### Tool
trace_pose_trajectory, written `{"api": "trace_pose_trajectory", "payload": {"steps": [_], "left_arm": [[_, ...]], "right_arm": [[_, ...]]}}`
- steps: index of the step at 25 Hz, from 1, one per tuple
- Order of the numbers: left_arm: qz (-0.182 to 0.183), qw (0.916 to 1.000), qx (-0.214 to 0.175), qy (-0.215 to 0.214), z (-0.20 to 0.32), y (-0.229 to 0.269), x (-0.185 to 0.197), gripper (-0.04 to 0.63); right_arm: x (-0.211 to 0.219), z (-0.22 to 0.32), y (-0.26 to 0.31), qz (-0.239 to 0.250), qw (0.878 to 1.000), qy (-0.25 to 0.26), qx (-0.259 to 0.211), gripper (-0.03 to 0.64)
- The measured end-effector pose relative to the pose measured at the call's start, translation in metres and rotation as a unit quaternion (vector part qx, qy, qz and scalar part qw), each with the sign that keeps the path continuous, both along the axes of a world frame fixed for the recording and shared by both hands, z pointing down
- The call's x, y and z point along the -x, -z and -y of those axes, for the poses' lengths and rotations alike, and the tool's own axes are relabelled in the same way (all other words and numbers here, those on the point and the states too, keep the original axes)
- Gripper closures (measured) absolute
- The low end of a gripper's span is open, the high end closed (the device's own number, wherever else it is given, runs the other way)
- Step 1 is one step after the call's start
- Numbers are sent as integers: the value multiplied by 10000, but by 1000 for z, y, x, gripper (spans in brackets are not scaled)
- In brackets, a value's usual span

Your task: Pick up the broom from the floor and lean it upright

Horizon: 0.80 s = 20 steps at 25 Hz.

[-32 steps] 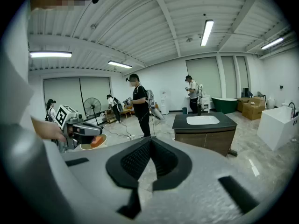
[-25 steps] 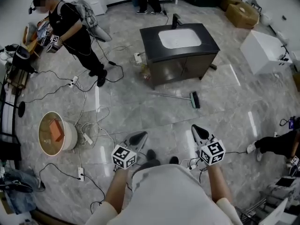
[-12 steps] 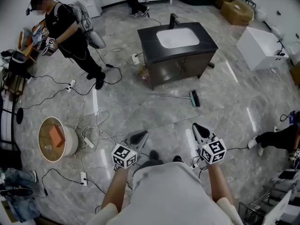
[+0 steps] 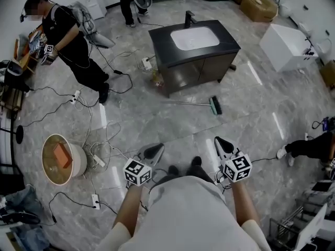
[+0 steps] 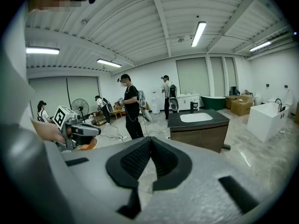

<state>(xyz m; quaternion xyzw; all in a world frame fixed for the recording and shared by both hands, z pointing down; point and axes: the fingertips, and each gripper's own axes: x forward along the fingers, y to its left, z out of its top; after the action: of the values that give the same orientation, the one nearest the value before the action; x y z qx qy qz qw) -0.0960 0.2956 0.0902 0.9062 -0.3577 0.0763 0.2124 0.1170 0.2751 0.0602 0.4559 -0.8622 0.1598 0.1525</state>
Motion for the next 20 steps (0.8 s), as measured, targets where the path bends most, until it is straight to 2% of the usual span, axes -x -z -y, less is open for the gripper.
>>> {"api": "trace_pose_trajectory", "payload": {"steps": [10, 20], "left_arm": [[1, 9998, 163, 80, 30, -12, -17, 581], [51, 9987, 352, 365, 115, -36, -55, 581]], "right_arm": [[-9, 40, -16, 27, 9997, 178, 166, 615], [-38, 142, -48, 46, 9970, 657, 395, 615]]}}
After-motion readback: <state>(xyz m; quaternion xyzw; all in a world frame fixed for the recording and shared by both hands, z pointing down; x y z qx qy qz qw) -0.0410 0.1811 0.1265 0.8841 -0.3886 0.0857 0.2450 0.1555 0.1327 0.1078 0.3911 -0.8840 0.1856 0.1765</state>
